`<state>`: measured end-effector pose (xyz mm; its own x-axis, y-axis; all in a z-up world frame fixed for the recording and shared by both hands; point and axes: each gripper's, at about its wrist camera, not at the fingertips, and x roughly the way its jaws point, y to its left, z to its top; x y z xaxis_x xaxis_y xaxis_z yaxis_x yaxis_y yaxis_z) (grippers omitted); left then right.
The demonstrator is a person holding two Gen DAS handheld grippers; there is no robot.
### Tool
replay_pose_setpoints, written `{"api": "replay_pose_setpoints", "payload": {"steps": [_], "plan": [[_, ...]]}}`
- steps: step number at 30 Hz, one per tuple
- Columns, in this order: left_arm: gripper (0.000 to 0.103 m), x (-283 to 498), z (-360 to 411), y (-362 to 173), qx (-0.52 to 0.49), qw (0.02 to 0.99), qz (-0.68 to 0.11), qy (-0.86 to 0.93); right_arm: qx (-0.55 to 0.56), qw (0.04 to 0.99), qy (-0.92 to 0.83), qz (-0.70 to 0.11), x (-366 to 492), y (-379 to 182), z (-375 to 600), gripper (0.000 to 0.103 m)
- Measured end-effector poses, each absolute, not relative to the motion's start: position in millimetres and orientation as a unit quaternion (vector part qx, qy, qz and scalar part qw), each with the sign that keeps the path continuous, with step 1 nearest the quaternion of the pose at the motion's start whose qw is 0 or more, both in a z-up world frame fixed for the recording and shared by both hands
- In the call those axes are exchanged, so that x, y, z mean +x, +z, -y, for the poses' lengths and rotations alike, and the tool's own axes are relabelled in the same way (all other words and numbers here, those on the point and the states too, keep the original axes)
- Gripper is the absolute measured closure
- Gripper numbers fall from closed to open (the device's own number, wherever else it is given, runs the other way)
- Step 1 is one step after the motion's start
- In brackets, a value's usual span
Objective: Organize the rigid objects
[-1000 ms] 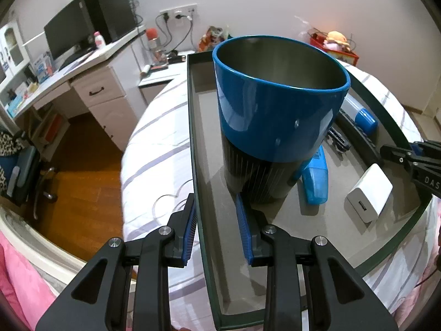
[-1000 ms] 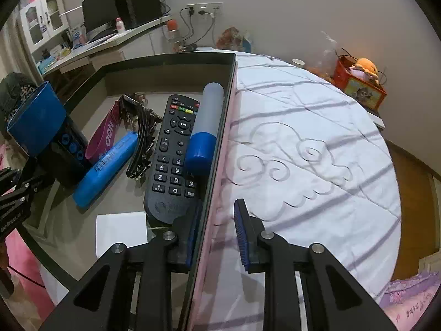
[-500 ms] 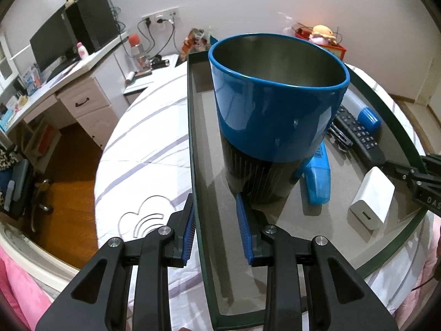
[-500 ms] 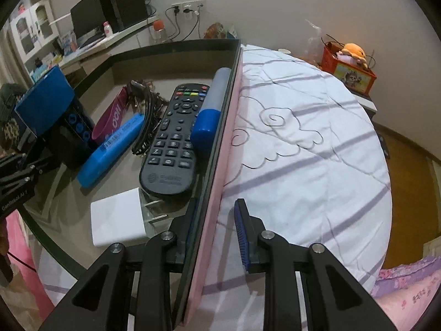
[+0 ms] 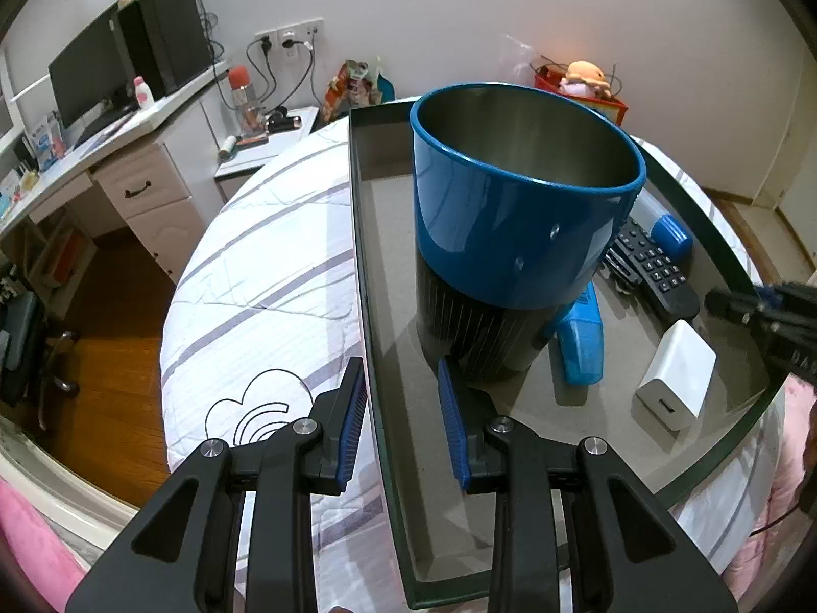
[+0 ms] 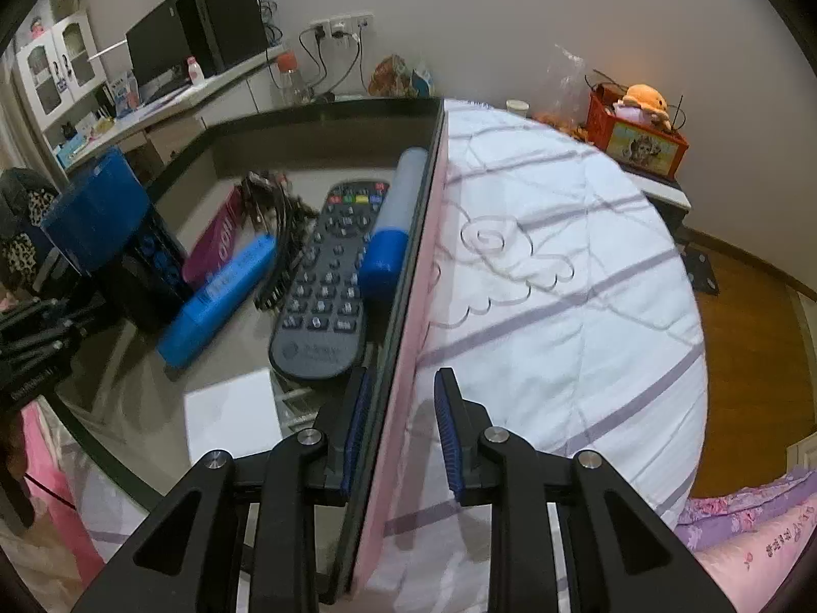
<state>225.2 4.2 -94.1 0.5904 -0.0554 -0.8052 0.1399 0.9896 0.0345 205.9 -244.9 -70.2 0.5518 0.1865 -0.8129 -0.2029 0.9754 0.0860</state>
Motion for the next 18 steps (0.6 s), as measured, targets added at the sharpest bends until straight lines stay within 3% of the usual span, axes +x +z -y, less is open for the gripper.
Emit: {"api": "replay_pose_setpoints", "payload": {"steps": [18], "plan": [[0.074, 221, -25, -103, 0.024, 0.888, -0.455, -0.054, -0.034, 0.910, 0.139, -0.389, 201, -24, 213, 0.075]]}}
